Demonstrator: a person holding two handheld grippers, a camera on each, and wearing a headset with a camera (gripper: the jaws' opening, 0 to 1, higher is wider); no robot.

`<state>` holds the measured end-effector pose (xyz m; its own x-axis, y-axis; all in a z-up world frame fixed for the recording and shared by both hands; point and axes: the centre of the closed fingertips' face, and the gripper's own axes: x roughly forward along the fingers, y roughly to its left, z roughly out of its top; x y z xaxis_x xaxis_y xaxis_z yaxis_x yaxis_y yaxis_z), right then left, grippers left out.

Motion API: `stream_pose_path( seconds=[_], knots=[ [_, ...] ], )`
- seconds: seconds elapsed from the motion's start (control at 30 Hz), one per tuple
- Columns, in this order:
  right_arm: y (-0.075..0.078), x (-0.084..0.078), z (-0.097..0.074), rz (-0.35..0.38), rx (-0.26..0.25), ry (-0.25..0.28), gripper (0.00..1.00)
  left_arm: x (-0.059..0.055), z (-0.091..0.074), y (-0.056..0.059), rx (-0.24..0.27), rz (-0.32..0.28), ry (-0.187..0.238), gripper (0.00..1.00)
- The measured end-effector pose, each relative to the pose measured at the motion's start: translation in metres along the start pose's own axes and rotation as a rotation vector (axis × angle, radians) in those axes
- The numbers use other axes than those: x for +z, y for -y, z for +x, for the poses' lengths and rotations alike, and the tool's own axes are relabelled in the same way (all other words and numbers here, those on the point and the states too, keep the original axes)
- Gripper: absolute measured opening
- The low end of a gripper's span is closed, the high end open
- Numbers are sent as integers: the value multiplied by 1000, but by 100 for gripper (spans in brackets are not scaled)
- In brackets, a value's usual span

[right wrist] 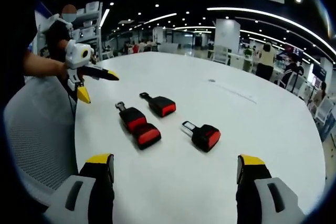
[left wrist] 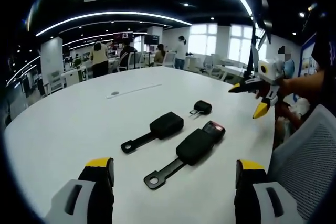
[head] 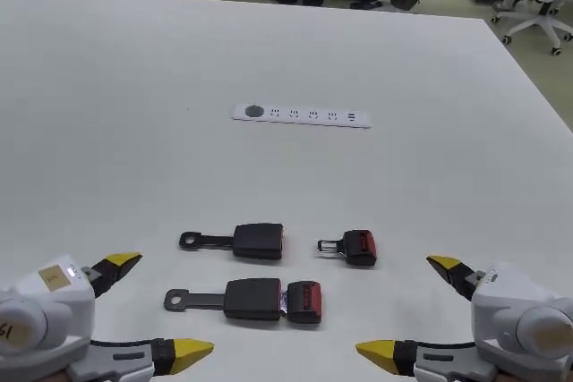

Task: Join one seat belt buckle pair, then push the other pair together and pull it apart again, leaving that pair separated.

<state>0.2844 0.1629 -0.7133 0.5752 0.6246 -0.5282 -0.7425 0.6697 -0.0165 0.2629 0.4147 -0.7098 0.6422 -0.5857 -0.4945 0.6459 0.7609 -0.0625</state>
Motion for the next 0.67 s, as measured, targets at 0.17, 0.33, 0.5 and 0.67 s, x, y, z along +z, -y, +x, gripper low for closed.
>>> stream_pose_path(
  seconds=[0.17,0.33,0.5,0.67],
  knots=[
    [-1,2,1,1,2,6,99,3,-1,-1,-1,-11,16,100],
    [-2,3,0,8,2,10,99,6,-1,0,-2,-12,30,100],
    [-4,2,-1,10,5,4,99,5,-1,2,-8,-10,37,100],
    [-5,2,-1,1,10,1,99,3,0,3,-17,-7,35,100]
  ],
)
